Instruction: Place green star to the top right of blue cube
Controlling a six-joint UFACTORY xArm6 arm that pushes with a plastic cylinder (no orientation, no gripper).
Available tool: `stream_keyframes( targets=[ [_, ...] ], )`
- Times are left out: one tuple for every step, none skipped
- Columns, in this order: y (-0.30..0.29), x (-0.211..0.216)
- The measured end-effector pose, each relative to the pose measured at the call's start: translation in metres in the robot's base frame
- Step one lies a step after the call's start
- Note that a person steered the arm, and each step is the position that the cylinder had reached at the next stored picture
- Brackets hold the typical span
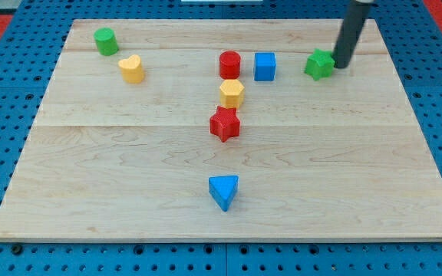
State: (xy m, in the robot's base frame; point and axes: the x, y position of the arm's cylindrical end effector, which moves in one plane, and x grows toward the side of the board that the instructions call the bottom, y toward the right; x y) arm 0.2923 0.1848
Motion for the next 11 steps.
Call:
stream_keyframes(
  targets=[
    [-0.028,-0.003],
    [-0.026,0.021],
    [-0.026,0.051],
    [-0.027,0.078],
    [-0.041,0.081],
    [-0.078,0.031],
    [-0.090,-0.011],
    [-0.105,-0.044],
    [-0.111,-0.032],
    [-0.093,-0.010],
    [-0.107,0.002]
  ],
)
